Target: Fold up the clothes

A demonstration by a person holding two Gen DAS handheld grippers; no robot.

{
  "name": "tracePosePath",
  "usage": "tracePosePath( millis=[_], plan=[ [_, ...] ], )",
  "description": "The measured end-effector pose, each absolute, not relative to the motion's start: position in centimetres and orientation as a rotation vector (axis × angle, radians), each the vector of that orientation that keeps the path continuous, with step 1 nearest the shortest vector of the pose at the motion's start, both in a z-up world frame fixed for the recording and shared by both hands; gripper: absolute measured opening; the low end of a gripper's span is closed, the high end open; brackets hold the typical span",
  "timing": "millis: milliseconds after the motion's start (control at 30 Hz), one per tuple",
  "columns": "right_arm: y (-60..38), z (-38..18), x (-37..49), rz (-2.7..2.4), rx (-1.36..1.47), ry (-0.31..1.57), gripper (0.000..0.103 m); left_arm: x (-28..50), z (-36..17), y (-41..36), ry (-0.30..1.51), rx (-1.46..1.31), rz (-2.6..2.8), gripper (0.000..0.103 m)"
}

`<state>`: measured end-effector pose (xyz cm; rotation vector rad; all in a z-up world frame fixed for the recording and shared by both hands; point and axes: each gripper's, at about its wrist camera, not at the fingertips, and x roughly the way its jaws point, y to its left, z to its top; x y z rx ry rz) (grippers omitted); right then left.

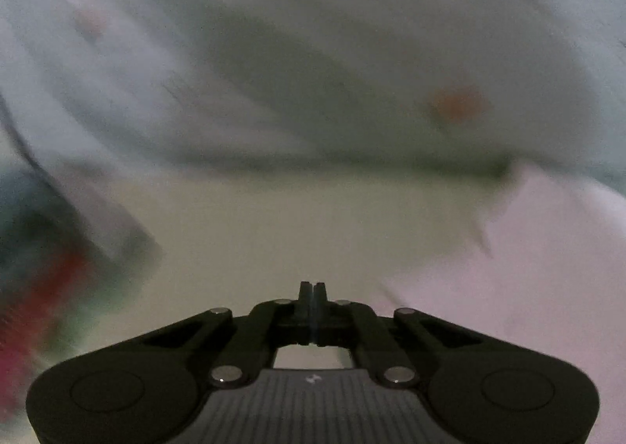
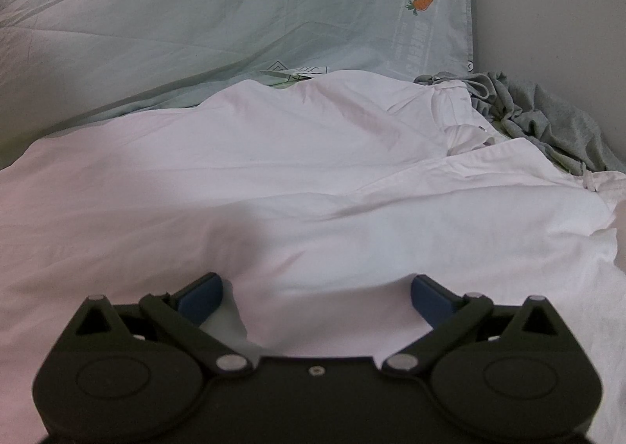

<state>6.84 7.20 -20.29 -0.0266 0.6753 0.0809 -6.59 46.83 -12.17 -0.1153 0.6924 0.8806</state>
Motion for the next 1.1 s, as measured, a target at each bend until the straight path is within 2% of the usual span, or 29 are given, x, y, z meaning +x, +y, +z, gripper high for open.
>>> tracePosePath(
  millis=[100,200,267,300,333,367,433,467,533,600,800,867,933,967,1000,1033,1100],
  plan=[
    [7.2,-20.3,6.9,0.08,-0.025,0.675,0.103,-8.7,-7.0,47.7,0.543,-0.05,0.994,0.0],
    [7.1,-20.3,6.8,0.083,-0.026,0.675,0.103,-10.3,-5.0,48.1,0.546,-0.114,0.92,0.004],
    [7.1,-20.3,6.8,0.084,-0.025,0.675,0.103,-11.3,-6.0,48.0,0.56,-0.239,0.836,0.024],
    [7.0,-20.3,6.8,0.085,-0.025,0.675,0.103,-11.5,-6.9,47.8,0.588,-0.313,0.792,0.04],
    [7.0,-20.3,6.8,0.086,-0.024,0.675,0.103,-11.6,-8.0,47.4,0.616,-0.365,0.76,0.05],
    [6.9,-20.3,6.8,0.088,-0.023,0.675,0.103,-11.6,-9.2,46.9,0.647,-0.404,0.73,0.054],
    [6.9,-20.3,6.8,0.089,-0.023,0.675,0.103,-11.2,-11.6,45.6,0.712,-0.439,0.682,0.068],
    [6.9,-20.3,6.8,0.089,-0.023,0.675,0.103,-11.0,-12.6,44.9,0.739,-0.447,0.665,0.071],
    [6.9,-20.3,6.8,0.089,-0.023,0.675,0.103,-10.5,-14.3,44.3,0.782,-0.469,0.641,0.085],
    [6.8,-20.3,6.8,0.089,-0.024,0.675,0.103,-9.8,-15.7,44.4,0.814,-0.496,0.625,0.086],
    [6.9,-20.3,6.9,0.087,-0.027,0.675,0.103,-8.2,-18.7,45.4,0.89,-0.544,0.594,0.086],
    [6.9,-20.4,6.9,0.086,-0.028,0.674,0.103,-7.6,-19.3,45.7,0.909,-0.551,0.57,0.081],
    [6.9,-20.4,6.9,0.087,-0.029,0.674,0.103,-6.9,-19.7,45.6,0.925,-0.534,0.556,0.063],
    [6.9,-20.4,6.9,0.086,-0.028,0.674,0.103,-6.5,-19.8,45.4,0.927,-0.503,0.57,0.051],
    [6.9,-20.4,6.9,0.086,-0.028,0.674,0.103,-6.3,-19.8,45.2,0.935,-0.477,0.584,0.022],
    [6.9,-20.4,6.9,0.086,-0.028,0.674,0.103,-6.1,-19.8,45.0,0.944,-0.452,0.599,0.002],
    [6.9,-20.4,6.9,0.085,-0.028,0.674,0.103,-5.7,-19.3,45.1,0.94,-0.431,0.619,0.001]
  ],
)
